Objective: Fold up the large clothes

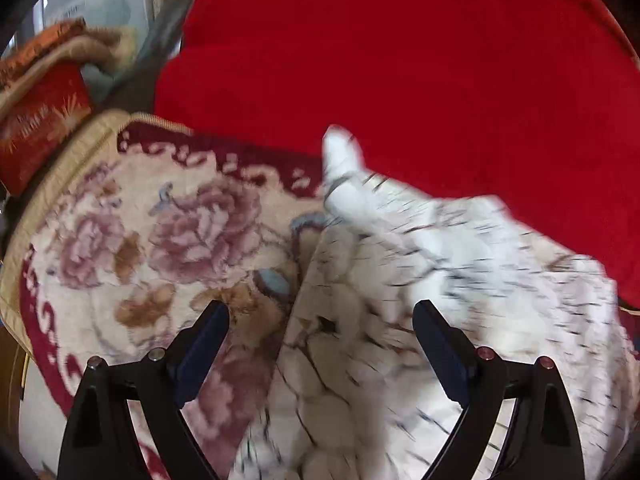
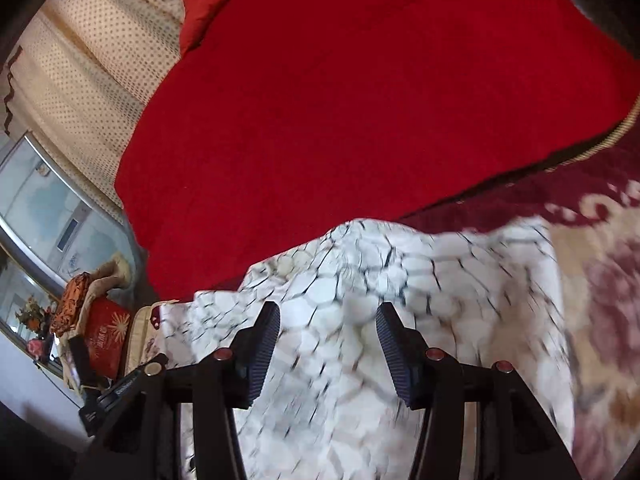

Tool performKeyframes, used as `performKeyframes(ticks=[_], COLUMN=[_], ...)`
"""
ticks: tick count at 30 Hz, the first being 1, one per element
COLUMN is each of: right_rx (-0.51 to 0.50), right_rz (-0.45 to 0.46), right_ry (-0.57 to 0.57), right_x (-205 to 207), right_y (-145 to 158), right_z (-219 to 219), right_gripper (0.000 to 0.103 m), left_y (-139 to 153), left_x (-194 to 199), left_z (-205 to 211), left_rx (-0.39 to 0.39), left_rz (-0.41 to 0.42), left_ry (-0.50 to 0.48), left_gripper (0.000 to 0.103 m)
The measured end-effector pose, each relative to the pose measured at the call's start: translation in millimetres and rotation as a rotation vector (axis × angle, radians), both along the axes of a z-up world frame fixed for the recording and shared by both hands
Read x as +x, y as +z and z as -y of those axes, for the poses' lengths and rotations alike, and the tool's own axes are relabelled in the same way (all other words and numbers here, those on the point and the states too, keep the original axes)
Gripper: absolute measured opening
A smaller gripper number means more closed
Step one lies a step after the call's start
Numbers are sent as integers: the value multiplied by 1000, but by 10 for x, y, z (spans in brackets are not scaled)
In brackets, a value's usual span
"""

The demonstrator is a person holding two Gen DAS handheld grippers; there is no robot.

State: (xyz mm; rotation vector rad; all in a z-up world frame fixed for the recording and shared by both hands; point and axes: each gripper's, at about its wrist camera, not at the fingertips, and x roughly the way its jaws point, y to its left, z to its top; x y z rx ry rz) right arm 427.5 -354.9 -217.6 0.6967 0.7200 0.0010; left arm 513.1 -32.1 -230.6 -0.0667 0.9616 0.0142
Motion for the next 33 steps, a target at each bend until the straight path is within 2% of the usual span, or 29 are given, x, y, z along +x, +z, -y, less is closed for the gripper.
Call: performKeyframes(ticks=[2, 4, 7, 10, 12, 17, 20, 22, 25, 27, 29, 33], right_rx=[-11, 1, -10, 13, -8, -73, -95, -103, -171, -144, -81, -34], right_rz=[-28, -51, -183, -175, -171, -102, -112, -99, -113, -175, -221, -165], right_ry=[1, -9, 15, 14, 5, 24, 0, -15, -30, -20, 1, -18], right_x=[214, 378, 610, 601, 522, 128, -78, -226, -465, -561, -616, -754], right_y=[-137, -280, -632, -658, -562, -268, -166, -127, -179, -334, -532, -418], right_z=[57, 102, 128, 162, 141, -18, -71, -77, -110, -70, 18, 80], right_gripper=[54, 54, 54, 54, 53, 53, 54, 54, 53, 53, 52, 51], left_y=[-231, -337, -412, -430, -354, -117, -34, -14, -146, -295, -293, -223], left_x=[160, 238, 267, 250, 167, -163, -354, -552, -733, -770, -799, -891], left_z=[-32, -63, -58, -170, -226, -169, -190, -203, -158, -115, -126, -178], left_rx=[4, -28, 23, -30, -24, 114, 128, 157, 248, 318, 323, 321], left_rz=[-75, -119, -115, -142, -121, -41, -29, -3, 6, 1, 25, 80], left_ry=[17, 16, -17, 3, 14, 0, -11, -2, -18, -34, -41, -39], left_gripper=[93, 95, 100, 100, 100, 100, 100, 100, 100, 100, 100, 100])
